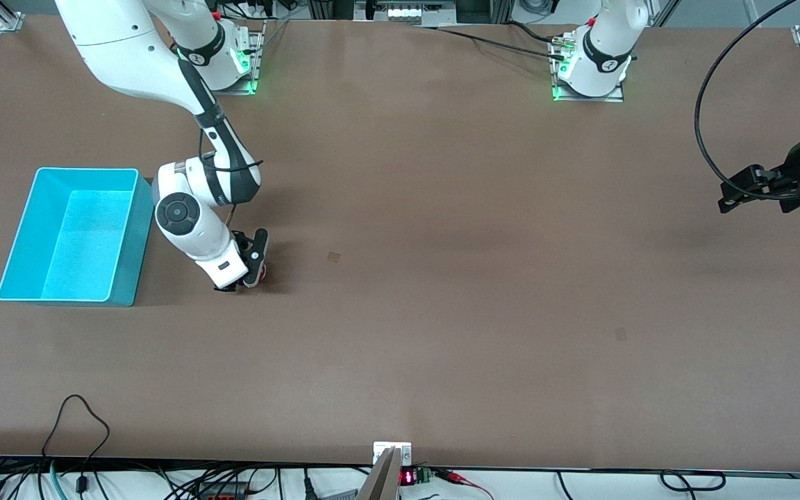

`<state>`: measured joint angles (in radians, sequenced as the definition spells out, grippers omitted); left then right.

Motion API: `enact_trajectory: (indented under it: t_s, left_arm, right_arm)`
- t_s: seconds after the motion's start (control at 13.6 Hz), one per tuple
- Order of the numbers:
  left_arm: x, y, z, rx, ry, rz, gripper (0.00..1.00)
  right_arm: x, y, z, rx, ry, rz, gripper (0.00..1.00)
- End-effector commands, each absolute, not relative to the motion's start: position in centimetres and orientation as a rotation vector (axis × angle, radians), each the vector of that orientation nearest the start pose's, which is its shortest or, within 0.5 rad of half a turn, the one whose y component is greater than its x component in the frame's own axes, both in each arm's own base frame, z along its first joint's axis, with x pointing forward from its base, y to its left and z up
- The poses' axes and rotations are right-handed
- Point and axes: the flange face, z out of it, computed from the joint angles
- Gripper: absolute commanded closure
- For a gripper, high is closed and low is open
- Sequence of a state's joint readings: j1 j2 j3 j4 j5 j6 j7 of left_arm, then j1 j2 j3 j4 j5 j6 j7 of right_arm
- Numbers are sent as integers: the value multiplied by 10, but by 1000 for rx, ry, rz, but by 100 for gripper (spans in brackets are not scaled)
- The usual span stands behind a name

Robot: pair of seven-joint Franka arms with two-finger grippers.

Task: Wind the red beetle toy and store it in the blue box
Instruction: 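Lower the right gripper and grasp the red car, then lift the car and carry it into the cyan box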

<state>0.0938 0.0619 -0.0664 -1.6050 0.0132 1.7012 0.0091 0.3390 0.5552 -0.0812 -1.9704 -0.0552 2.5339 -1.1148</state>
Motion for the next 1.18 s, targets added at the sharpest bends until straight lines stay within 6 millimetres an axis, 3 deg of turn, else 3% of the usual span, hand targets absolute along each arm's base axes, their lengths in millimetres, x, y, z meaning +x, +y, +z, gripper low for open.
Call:
enact_trajectory:
  t_s: [0.0,0.15,0.37,0.66,0.96,1.11]
  left_arm:
    - [581,18,589,-3149,6,-46,0]
    - [581,18,590,-3149,6,-51,0]
    - [581,16,590,-3149,11,-51,0]
    - [581,11,591,-3149,9,-54,0]
    - [581,12,591,-3149,1,-56,0]
    - [580,11,591,-3150,1,-54,0]
  right_arm:
    - [598,161,192,-2433,-2104,15,100]
    - [603,159,203,-2450,-2086,-12,100]
    - [615,146,242,-2498,-1943,-14,100]
    - [637,95,307,-2597,-1693,-24,100]
    - [634,37,342,-2747,-1386,8,100]
    - [632,-5,353,-2830,-1192,14,100]
